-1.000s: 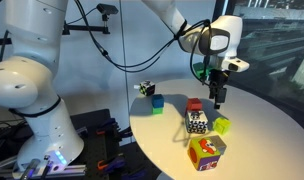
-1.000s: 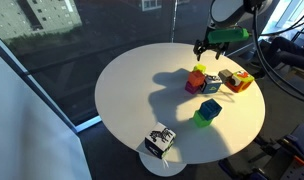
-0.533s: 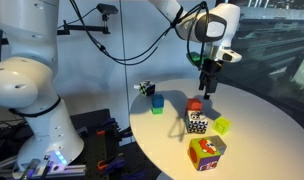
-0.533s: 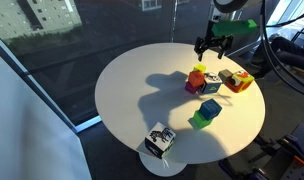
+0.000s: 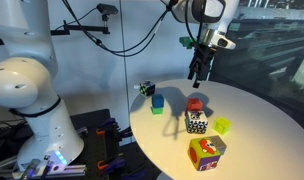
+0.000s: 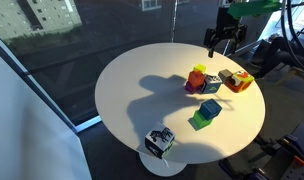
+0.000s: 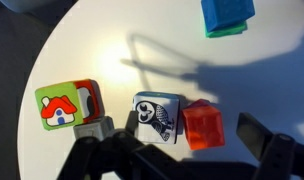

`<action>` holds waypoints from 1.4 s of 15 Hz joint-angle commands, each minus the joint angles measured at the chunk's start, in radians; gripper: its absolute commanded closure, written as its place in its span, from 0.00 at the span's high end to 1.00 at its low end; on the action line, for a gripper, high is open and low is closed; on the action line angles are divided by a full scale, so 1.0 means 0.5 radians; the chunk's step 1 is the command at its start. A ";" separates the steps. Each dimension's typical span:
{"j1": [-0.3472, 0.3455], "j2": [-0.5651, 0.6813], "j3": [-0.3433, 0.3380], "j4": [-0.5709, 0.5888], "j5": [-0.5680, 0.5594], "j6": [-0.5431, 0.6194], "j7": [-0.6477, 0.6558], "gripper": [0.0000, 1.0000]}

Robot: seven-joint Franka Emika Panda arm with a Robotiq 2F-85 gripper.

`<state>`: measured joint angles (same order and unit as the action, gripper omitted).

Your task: Take the yellow block off of the orange block

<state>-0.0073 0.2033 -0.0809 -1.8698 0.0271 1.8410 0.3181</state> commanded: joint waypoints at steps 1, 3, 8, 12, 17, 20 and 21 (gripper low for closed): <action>-0.023 -0.182 0.017 -0.065 0.021 -0.175 -0.076 1.00; -0.021 -0.266 0.020 -0.087 0.008 -0.230 -0.078 1.00; -0.027 -0.524 0.029 -0.206 -0.007 -0.278 -0.117 1.00; -0.040 -0.761 0.029 -0.343 -0.002 -0.248 -0.182 1.00; -0.074 -1.022 0.024 -0.485 0.000 -0.191 -0.233 1.00; -0.097 -1.150 0.022 -0.564 0.013 -0.122 -0.239 1.00; -0.103 -1.182 0.021 -0.588 0.015 -0.095 -0.239 1.00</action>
<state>-0.0381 -0.3161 -0.0762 -2.1058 0.0270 1.7467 0.2245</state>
